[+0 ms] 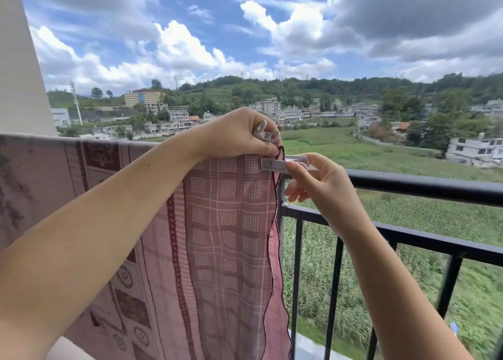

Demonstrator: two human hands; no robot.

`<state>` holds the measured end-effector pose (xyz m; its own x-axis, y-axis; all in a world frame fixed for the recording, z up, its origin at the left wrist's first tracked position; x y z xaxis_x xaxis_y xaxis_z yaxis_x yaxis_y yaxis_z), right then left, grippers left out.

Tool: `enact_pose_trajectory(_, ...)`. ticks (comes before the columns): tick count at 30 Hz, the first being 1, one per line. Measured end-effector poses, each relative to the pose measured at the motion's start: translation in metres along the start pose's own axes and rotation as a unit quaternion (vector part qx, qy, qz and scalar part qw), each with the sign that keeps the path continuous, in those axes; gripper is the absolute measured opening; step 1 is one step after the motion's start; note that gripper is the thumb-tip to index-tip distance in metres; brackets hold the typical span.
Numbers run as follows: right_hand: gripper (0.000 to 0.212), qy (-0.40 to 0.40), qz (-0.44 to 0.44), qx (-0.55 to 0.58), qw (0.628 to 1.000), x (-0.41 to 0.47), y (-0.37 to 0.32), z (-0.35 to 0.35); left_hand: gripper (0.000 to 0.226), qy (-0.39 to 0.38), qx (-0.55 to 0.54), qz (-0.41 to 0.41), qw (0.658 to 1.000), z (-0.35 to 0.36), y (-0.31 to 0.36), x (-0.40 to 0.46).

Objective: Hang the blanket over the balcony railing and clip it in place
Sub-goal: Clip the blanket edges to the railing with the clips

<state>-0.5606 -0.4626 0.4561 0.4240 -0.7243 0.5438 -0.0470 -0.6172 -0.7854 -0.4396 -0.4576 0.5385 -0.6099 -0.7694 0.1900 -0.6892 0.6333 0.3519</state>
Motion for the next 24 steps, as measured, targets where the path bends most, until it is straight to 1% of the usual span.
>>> enact_pose_trajectory(2, 0.048, -0.015, 0.020, 0.005, 1.000, -0.008, 0.008, 0.003, 0.015, 0.047, 0.026, 0.005, 0.999, -0.002, 0.006, -0.008)
enact_pose_trajectory(4, 0.064, -0.011, 0.035, 0.011, 0.999, -0.021, 0.017, 0.001, 0.021, 0.145, 0.063, 0.025, 0.987, -0.004, 0.018, -0.028)
enact_pose_trajectory(5, 0.065, -0.006, 0.034, 0.022, 0.999, -0.031, 0.021, 0.000, 0.029, 0.184, 0.071, 0.038, 0.979, 0.003, 0.024, -0.041)
enact_pose_trajectory(6, 0.061, -0.005, 0.029, 0.039, 0.999, -0.043, 0.026, 0.001, 0.042, 0.197, 0.072, 0.045, 0.977, 0.020, 0.027, -0.052)
enact_pose_trajectory(7, 0.054, -0.014, 0.029, 0.055, 0.998, -0.057, 0.031, 0.004, 0.057, 0.176, 0.068, 0.039, 0.981, 0.048, 0.026, -0.058)
enact_pose_trajectory(8, 0.048, -0.038, 0.038, 0.067, 0.996, -0.071, 0.040, 0.011, 0.072, 0.122, 0.062, 0.018, 0.990, 0.083, 0.023, -0.062)
enact_pose_trajectory(9, 0.045, -0.073, 0.059, 0.070, 0.993, -0.085, 0.051, 0.022, 0.084, 0.049, 0.064, -0.012, 0.997, 0.124, 0.016, -0.063)
enact_pose_trajectory(10, 0.043, -0.113, 0.085, 0.060, 0.988, -0.099, 0.066, 0.035, 0.091, -0.016, 0.068, -0.040, 0.997, 0.164, 0.008, -0.065)
enact_pose_trajectory(11, 0.040, -0.139, 0.115, 0.042, 0.983, -0.117, 0.083, 0.048, 0.093, -0.064, 0.062, -0.065, 0.994, 0.204, -0.002, -0.068)
enact_pose_trajectory(12, 0.032, -0.147, 0.141, 0.024, 0.979, -0.133, 0.099, 0.057, 0.094, -0.087, 0.051, -0.081, 0.992, 0.234, -0.012, -0.073)
enact_pose_trajectory(14, 0.016, -0.133, 0.201, 0.022, 0.970, -0.164, 0.135, 0.071, 0.095, -0.110, 0.020, -0.102, 0.988, 0.278, -0.027, -0.083)
enact_pose_trajectory(17, 0.017, -0.122, 0.269, 0.019, 0.955, -0.210, 0.175, 0.092, 0.096, -0.154, -0.026, -0.133, 0.979, 0.334, -0.046, -0.100)
enact_pose_trajectory(19, 0.015, -0.119, 0.294, 0.068, 0.946, -0.235, 0.192, 0.111, 0.094, -0.187, -0.048, -0.153, 0.969, 0.362, -0.050, -0.109)
enact_pose_trajectory(20, 0.019, -0.097, 0.312, 0.100, 0.940, -0.246, 0.201, 0.116, 0.092, -0.208, -0.056, -0.161, 0.963, 0.373, -0.052, -0.113)
enact_pose_trajectory(21, 0.021, -0.055, 0.340, 0.136, 0.929, -0.254, 0.212, 0.117, 0.091, -0.230, -0.058, -0.172, 0.956, 0.384, -0.056, -0.116)
enact_pose_trajectory(22, 0.023, 0.001, 0.381, 0.173, 0.908, -0.263, 0.227, 0.113, 0.089, -0.244, -0.051, -0.188, 0.950, 0.388, -0.061, -0.117)
enact_pose_trajectory(23, 0.025, 0.058, 0.423, 0.202, 0.882, -0.272, 0.245, 0.105, 0.085, -0.257, -0.020, -0.208, 0.943, 0.391, -0.070, -0.117)
enact_pose_trajectory(24, 0.024, 0.107, 0.460, 0.219, 0.853, -0.277, 0.263, 0.098, 0.080, -0.282, 0.036, -0.222, 0.933, 0.393, -0.081, -0.115)
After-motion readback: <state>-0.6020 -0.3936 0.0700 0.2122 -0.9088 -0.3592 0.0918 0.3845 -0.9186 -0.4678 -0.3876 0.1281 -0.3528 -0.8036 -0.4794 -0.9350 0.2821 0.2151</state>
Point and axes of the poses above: each hand's wrist, its own x-axis towards the middle knuckle, its own z-axis out of the palm, y = z × x, the point moved 7 cm from there along x, towards the middle knuckle, and after that the axes turned 14 degrees about -y, right-handed, at the moved point
